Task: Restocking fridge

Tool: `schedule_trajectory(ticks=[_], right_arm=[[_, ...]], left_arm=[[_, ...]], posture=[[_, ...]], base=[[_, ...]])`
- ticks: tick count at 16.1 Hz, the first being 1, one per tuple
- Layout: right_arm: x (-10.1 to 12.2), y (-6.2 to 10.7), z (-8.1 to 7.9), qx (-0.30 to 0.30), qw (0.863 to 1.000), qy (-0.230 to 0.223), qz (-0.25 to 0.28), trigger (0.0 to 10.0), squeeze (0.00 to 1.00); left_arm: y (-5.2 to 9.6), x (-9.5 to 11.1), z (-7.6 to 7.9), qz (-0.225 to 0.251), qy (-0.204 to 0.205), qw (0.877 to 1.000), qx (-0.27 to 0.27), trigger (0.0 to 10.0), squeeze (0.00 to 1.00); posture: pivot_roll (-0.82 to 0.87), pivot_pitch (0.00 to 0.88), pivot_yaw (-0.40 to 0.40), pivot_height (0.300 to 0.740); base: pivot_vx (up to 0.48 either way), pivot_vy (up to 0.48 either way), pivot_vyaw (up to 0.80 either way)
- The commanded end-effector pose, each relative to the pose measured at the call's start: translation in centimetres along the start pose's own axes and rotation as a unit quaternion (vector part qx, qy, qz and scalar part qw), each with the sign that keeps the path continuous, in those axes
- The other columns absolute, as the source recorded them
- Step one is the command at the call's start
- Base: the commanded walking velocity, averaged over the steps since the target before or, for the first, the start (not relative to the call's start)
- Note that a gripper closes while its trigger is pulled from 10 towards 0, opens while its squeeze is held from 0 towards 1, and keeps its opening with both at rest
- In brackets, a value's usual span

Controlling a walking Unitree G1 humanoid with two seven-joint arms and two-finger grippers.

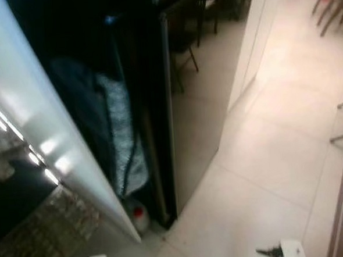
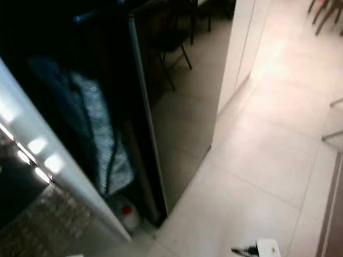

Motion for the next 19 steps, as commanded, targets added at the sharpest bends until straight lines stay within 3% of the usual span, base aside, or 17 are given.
schedule_trajectory(ticks=[1, 6, 12, 17, 19], right_arm=[[-0.25, 0.11, 0.45, -0.009, 1.0, -0.001, -0.001, 10.0, 0.0], [-0.28, 0.07, 0.27, -0.012, 1.0, -0.012, 0.002, 10.0, 0.0], [-1.15, -0.04, -0.53, -0.02, 1.0, -0.009, -0.008, 10.0, 0.0], [-1.05, 0.02, -0.05, -0.026, 1.0, -0.008, -0.01, 10.0, 0.0], [-1.09, 0.0, -0.16, -0.024, 1.0, -0.006, -0.01, 10.0, 0.0]], left_arm=[[0.01, -0.11, 0.32, -0.002, -0.008, 1.0, -0.004, 10.0, 0.0], [-0.01, 0.0, 0.28, -0.001, -0.002, 1.0, -0.005, 10.0, 0.0], [-0.01, -0.02, 0.44, -0.002, 0.001, 1.0, -0.013, 10.0, 0.0], [-0.01, 0.05, 0.42, 0.0, -0.017, 1.0, -0.015, 10.0, 0.0], [-0.01, -0.01, 0.31, -0.003, -0.026, 1.0, -0.013, 10.0, 0.0]], posture=[[-0.04, 0.039, 0.056, 0.74], [-0.04, 0.054, 0.057, 0.74], [-0.04, 0.058, 0.062, 0.74], [-0.04, 0.062, 0.065, 0.74], [-0.04, 0.063, 0.068, 0.74]], base=[[0.0, -0.412, 0.0], [0.0, 0.0, 0.0], [0.0, 0.0, -0.73], [0.0, 0.0, -0.72], [0.0, -0.48, -0.72]])
Point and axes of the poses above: a point about 5 cm out from each wrist's last joint towards the gripper, its own y axis pointing back from the gripper into the wrist, its own x axis along the axis of the wrist's last joint, z = x × y, the point moved 6 cm from there along -y, pointing out of the wrist towards the gripper, and after that the axes turned 8 degrees about -y, right-handed, at the moved point
